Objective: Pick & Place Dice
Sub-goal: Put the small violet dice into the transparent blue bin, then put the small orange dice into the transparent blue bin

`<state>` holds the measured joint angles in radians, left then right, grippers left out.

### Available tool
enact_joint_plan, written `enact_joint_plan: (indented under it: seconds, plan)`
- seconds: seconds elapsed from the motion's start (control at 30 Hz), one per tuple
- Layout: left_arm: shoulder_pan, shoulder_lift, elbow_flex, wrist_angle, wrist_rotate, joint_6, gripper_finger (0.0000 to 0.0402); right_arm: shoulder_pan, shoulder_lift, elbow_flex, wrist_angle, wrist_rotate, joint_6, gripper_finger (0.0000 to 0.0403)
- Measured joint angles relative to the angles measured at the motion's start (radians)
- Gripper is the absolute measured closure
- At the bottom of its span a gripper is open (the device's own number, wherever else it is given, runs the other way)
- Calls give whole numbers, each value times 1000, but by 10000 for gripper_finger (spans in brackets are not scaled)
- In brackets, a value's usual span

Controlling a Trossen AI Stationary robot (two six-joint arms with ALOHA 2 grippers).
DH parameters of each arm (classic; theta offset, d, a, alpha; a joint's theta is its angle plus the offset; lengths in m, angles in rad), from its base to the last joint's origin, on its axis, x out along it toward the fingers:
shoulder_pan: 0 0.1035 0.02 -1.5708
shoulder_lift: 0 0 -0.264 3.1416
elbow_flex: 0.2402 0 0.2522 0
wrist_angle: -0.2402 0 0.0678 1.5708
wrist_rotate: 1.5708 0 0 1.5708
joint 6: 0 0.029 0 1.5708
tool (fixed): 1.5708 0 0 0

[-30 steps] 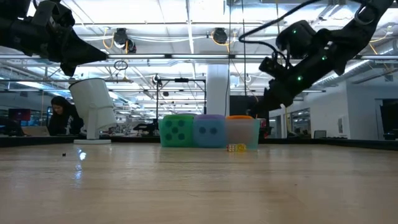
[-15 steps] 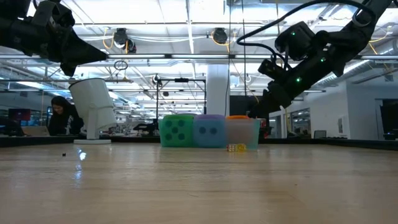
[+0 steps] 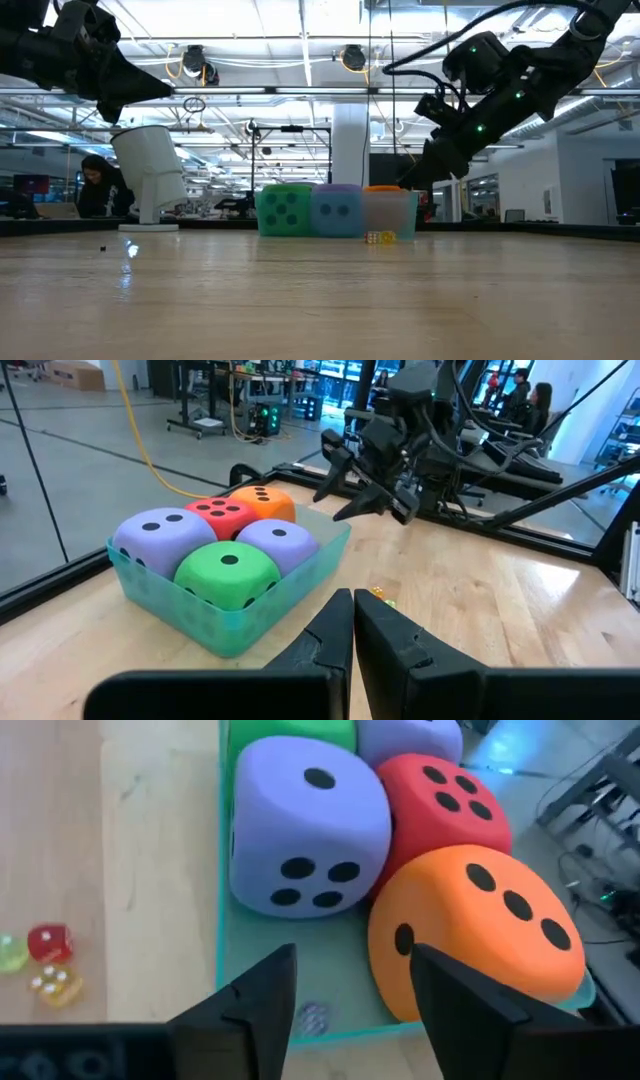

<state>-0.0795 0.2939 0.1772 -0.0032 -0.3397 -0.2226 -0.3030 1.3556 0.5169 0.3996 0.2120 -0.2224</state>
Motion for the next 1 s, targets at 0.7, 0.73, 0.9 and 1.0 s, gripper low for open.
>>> enact_joint_plan:
  seconds: [0.7, 0.73, 0.9, 1.0]
  plan:
    - [0, 0, 0, 0, -1, 10, 380, 239, 2, 1, 148, -110, 89, 257]
    - [0, 0, 0, 0, -1, 9, 380, 255, 13, 0, 127, -110, 96, 251]
    - [0, 0, 0, 1, 0, -15, 380, 325, 100, 0, 151, -109, 102, 237]
    - [0, 0, -1, 2, 0, -27, 380, 340, 174, 0, 185, -84, 135, 239]
